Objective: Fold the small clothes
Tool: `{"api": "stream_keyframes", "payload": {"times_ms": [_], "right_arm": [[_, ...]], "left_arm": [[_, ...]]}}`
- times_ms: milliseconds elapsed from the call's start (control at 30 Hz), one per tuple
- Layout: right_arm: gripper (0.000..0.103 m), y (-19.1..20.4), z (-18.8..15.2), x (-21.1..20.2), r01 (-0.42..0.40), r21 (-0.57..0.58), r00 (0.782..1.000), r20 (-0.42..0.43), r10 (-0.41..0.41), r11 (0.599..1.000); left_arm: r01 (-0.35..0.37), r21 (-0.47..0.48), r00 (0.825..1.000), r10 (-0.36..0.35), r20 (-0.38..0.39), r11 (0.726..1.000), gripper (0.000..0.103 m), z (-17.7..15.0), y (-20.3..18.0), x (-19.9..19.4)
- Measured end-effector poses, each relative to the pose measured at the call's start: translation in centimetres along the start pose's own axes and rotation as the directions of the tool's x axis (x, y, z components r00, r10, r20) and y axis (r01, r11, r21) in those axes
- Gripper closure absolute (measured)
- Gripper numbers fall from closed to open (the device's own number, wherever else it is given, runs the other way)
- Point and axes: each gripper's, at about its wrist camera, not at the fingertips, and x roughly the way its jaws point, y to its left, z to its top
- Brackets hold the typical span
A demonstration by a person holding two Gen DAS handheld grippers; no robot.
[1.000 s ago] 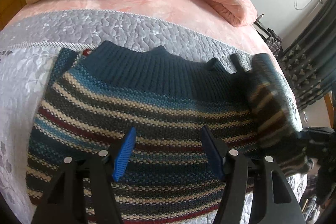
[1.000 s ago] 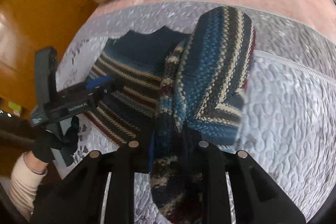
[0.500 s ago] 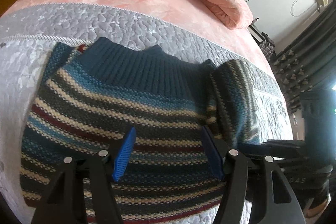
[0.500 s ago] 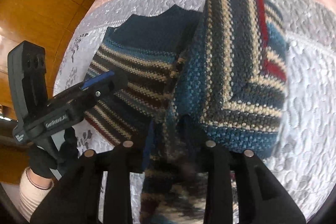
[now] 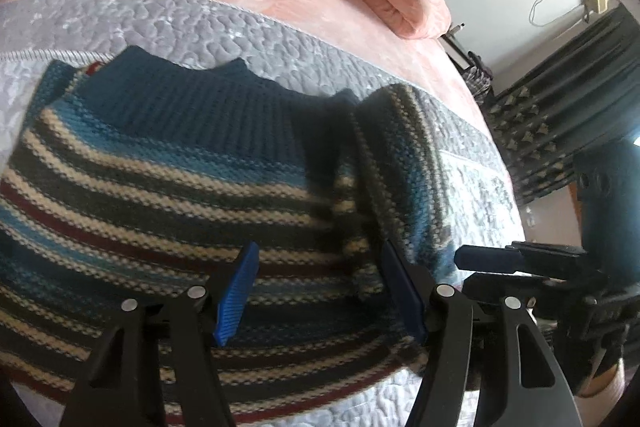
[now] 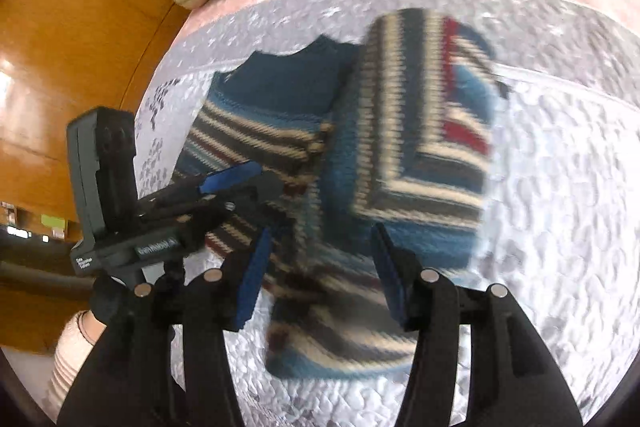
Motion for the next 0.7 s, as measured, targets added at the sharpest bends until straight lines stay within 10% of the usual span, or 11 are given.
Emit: {"api": "stream_keyframes", "payload": {"times_ms": [267,700], "right_arm": [[0.048,-5.0,-2.5,-1.6,0.043,0.079,0.998,0.032,-0.045,0.996],[0.048,-9.1,-5.0,2.0,-0.138,0.211,0.99,0.065,0.127,0.968]], "left_arm": [[0.06,-0.006,0.998,-0.06,-0.021,0.998,0.036,-0.4,-1.3,1.4],[0.139,-0.021,0.988,-0.14,-0.059,0.99,0.033,-0.9,-3.2,4.2]]}}
